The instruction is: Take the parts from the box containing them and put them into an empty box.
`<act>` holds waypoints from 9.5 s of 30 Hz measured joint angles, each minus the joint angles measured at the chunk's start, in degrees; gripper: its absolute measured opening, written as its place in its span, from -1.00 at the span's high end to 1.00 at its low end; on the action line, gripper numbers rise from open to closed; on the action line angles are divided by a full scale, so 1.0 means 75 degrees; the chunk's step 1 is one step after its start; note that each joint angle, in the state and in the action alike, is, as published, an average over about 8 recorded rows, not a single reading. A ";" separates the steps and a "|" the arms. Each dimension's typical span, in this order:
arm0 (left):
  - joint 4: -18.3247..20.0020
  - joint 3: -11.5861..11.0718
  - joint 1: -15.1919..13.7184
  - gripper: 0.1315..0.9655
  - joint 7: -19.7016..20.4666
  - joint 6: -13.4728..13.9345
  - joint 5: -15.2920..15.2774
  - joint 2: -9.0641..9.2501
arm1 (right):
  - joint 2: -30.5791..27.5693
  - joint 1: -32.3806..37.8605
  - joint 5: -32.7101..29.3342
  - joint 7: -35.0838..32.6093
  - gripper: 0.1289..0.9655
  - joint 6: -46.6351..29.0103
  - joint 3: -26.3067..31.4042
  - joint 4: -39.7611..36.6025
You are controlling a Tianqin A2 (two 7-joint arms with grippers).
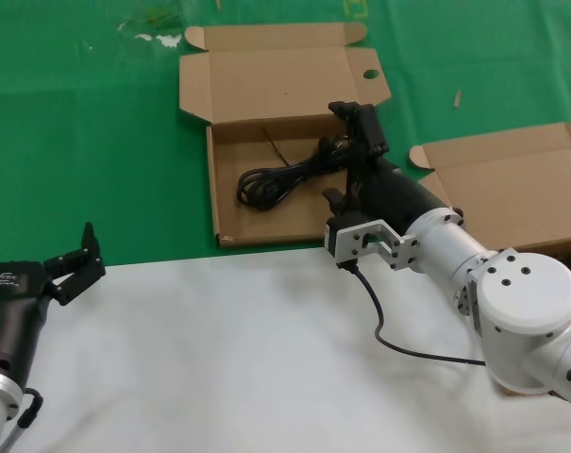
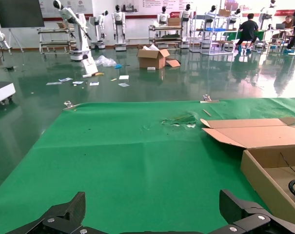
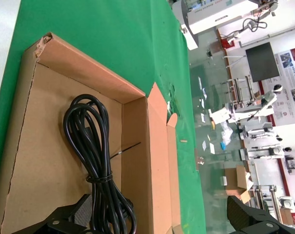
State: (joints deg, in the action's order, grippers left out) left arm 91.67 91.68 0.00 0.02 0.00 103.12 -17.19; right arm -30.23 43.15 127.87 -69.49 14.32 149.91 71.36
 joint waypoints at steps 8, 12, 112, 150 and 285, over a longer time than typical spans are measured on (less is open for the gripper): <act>0.0000 0.0000 0.0000 -1.00 0.0000 0.0000 0.0000 0.0000 | 0.0000 0.0000 0.0000 0.0000 -1.00 0.0000 0.0000 0.0000; 0.0000 0.0000 0.0000 -1.00 0.0000 0.0000 0.0000 0.0000 | 0.0000 0.0000 0.0000 0.0000 -1.00 0.0000 0.0000 0.0000; 0.0000 0.0000 0.0000 -1.00 -0.0002 0.0000 0.0002 0.0000 | 0.1681 -0.5559 -0.3188 0.8955 -1.00 -0.1845 -0.7504 0.2618; 0.0000 0.0000 0.0000 -1.00 -0.0002 0.0000 0.0002 0.0000 | 0.1681 -0.5559 -0.3187 0.8955 -1.00 -0.1845 -0.7504 0.2618; 0.0000 0.0000 0.0000 -1.00 -0.0002 0.0000 0.0002 0.0000 | 0.1681 -0.5559 -0.3187 0.8954 -1.00 -0.1845 -0.7504 0.2618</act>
State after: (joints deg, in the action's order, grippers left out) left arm 91.67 91.67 0.00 0.00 0.00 103.13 -17.19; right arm -17.63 1.45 103.96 -2.33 0.48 93.63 90.99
